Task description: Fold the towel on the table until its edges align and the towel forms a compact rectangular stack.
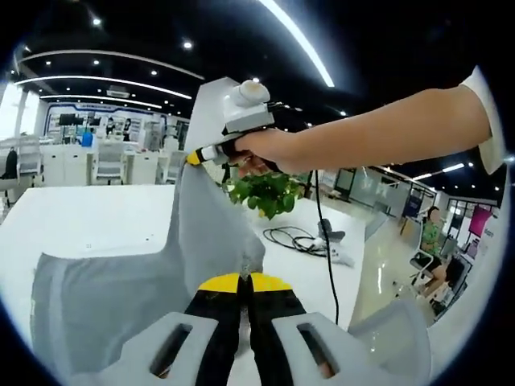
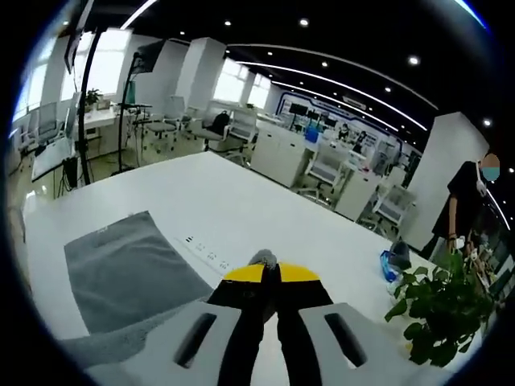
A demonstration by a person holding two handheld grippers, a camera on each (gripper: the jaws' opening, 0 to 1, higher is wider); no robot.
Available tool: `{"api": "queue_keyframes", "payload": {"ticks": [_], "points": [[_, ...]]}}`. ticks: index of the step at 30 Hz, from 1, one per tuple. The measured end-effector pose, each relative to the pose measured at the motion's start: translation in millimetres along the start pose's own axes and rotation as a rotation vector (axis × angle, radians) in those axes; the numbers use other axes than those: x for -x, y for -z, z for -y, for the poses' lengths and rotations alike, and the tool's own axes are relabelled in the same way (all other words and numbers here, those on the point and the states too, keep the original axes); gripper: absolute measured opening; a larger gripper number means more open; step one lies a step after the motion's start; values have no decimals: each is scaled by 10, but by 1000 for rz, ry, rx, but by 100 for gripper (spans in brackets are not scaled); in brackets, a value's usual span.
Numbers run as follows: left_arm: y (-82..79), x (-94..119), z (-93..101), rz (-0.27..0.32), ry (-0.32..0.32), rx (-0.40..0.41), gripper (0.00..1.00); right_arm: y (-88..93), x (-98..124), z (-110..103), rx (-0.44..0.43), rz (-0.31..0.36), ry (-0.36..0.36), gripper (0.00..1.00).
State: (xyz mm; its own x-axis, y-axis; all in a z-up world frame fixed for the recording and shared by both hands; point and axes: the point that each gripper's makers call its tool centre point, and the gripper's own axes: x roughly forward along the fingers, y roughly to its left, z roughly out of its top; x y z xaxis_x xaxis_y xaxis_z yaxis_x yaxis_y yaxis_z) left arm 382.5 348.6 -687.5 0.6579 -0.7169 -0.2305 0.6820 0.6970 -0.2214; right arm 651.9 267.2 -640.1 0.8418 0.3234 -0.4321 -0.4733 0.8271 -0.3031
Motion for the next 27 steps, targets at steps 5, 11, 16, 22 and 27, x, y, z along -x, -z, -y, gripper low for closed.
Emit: {"api": "queue_keyframes", "payload": {"ticks": [5, 11, 16, 22, 27], "points": [[-36, 91, -104, 18, -24, 17, 2, -105, -93, -135, -21, 9, -15, 2], [-51, 198, -264, 36, -57, 29, 2, -230, -209, -256, -23, 21, -32, 2], [-64, 254, -379, 45, -79, 26, 2, -306, -283, -357, -22, 31, -43, 2], [-73, 329, -499, 49, -100, 24, 2, -406, -373, -515, -42, 47, -60, 2], [-81, 421, -636, 68, -125, 52, 2, -439, -515, -599, -71, 47, -79, 2]]}}
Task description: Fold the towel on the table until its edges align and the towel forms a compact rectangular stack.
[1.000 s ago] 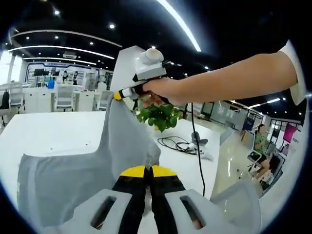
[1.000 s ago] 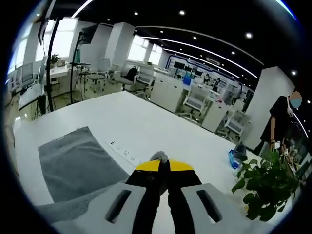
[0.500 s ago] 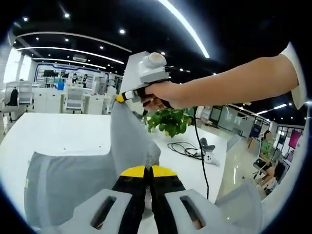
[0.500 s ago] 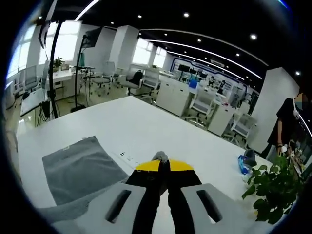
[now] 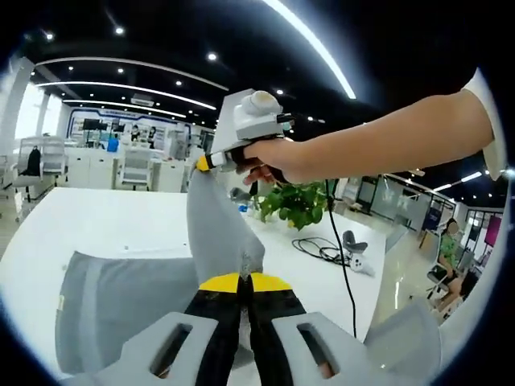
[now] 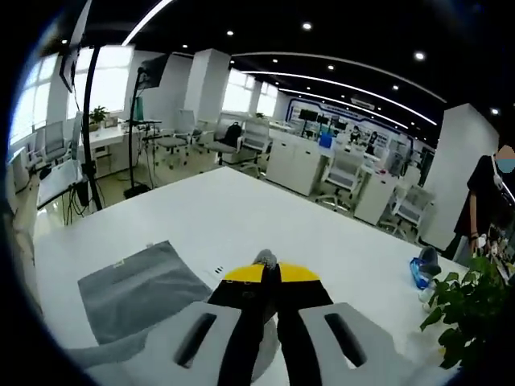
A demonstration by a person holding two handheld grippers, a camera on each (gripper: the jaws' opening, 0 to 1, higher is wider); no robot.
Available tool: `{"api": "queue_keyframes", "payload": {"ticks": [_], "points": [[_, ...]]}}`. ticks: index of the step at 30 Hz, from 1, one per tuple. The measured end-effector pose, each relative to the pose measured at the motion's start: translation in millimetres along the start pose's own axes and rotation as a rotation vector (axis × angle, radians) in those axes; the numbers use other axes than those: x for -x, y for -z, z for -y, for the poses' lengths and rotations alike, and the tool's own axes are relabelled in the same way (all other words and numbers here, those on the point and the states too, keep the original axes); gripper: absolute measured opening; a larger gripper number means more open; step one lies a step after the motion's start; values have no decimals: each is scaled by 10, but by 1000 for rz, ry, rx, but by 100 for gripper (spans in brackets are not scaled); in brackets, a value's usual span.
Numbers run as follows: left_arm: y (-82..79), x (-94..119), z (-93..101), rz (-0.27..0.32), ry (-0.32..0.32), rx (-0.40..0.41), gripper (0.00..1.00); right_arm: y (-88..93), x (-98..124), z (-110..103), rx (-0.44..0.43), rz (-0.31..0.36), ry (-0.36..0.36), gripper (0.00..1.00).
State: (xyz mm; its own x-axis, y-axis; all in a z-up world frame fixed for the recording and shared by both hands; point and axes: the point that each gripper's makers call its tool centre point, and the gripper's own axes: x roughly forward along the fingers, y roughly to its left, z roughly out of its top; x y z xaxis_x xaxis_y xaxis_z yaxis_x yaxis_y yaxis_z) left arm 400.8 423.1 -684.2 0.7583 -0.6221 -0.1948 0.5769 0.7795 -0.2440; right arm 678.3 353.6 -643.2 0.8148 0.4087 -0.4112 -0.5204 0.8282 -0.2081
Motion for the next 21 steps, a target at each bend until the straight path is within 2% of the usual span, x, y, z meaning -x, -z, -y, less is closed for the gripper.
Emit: {"api": "queue_keyframes", "payload": {"ticks": [11, 18, 21], "points": [[11, 190, -313, 12, -66, -16, 2, -89, -185, -319, 20, -4, -42, 1], [19, 290, -507, 23, -104, 1, 2, -165, -247, -584, 53, 0, -74, 2], [22, 320, -567, 23, -116, 11, 2, -181, -321, -627, 47, -3, -79, 2]]}}
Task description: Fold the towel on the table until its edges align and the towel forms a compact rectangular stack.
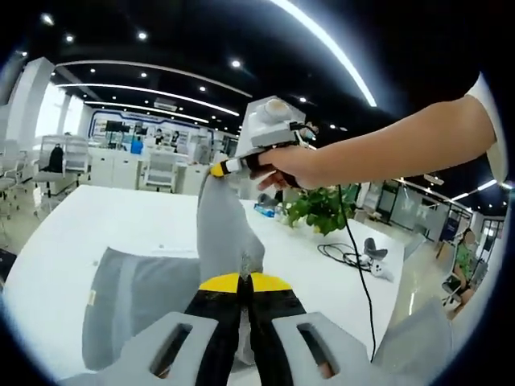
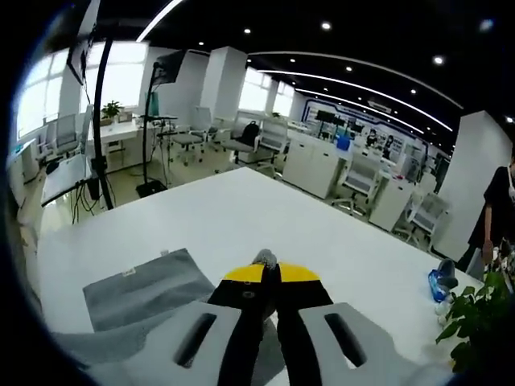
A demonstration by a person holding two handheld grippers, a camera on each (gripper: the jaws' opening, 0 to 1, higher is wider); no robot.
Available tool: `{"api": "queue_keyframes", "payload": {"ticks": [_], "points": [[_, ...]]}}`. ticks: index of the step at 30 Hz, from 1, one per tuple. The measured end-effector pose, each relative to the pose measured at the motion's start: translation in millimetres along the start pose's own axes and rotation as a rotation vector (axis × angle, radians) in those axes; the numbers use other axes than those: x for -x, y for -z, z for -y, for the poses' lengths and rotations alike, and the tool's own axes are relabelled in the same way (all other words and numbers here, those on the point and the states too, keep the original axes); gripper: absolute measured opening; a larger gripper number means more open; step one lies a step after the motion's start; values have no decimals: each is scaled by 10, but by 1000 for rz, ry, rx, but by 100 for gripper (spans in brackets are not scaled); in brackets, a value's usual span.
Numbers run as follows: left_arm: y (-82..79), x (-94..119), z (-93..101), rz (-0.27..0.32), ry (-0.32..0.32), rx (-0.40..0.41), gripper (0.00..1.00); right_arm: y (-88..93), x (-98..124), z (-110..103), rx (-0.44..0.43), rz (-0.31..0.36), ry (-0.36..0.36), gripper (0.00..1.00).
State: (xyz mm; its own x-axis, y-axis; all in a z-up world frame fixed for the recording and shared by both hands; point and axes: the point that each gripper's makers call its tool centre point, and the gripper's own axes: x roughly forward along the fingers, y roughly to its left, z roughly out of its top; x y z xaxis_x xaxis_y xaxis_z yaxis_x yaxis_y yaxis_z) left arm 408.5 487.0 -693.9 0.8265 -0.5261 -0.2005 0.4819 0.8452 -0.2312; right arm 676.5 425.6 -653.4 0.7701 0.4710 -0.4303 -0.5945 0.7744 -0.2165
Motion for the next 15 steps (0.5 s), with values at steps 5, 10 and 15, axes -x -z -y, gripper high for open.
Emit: {"api": "queue_keyframes", "payload": {"ticks": [5, 10, 15], "points": [[48, 35, -130, -1, -20, 11, 2, 27, -131, -93, 13, -7, -13, 2], [105, 56, -216, -3, -36, 25, 2, 77, -300, -136, 21, -21, -28, 2], [107, 73, -302, -2, -50, 25, 2, 50, -371, -226, 29, -20, -44, 2]]}}
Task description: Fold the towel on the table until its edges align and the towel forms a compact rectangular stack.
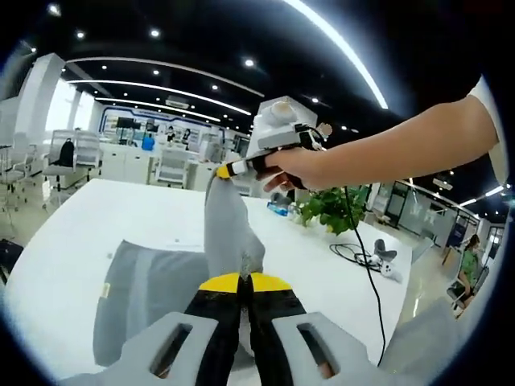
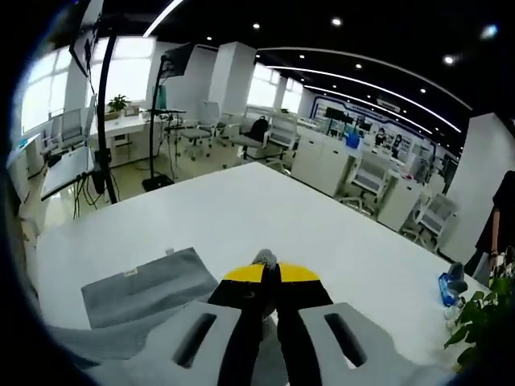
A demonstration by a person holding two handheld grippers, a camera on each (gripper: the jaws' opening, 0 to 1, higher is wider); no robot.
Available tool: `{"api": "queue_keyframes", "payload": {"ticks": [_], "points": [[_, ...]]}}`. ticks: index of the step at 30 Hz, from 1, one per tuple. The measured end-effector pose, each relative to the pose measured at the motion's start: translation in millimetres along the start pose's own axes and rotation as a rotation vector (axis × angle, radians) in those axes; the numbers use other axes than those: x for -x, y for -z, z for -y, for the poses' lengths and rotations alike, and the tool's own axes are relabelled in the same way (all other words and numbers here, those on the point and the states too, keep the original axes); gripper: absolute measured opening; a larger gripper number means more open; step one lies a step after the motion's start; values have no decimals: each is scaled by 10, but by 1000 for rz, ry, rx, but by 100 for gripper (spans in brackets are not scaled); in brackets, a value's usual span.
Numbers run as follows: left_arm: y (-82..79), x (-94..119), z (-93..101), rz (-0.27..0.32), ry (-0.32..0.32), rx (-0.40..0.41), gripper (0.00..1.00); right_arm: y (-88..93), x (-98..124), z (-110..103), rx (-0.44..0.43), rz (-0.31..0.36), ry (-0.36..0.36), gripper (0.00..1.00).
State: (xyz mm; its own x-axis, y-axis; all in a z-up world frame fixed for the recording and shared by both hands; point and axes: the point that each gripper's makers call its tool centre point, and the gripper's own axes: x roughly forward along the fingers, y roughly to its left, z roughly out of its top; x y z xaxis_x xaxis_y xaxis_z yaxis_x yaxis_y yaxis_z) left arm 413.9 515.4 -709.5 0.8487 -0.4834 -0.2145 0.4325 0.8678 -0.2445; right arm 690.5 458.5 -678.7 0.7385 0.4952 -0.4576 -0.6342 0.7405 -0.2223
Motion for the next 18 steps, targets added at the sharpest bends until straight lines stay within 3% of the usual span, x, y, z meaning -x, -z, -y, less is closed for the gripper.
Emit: {"api": "queue_keyframes", "payload": {"ticks": [18], "points": [[126, 168, -419, -8, -72, 29, 2, -64, -440, -429, 48, -1, -71, 2]]}}
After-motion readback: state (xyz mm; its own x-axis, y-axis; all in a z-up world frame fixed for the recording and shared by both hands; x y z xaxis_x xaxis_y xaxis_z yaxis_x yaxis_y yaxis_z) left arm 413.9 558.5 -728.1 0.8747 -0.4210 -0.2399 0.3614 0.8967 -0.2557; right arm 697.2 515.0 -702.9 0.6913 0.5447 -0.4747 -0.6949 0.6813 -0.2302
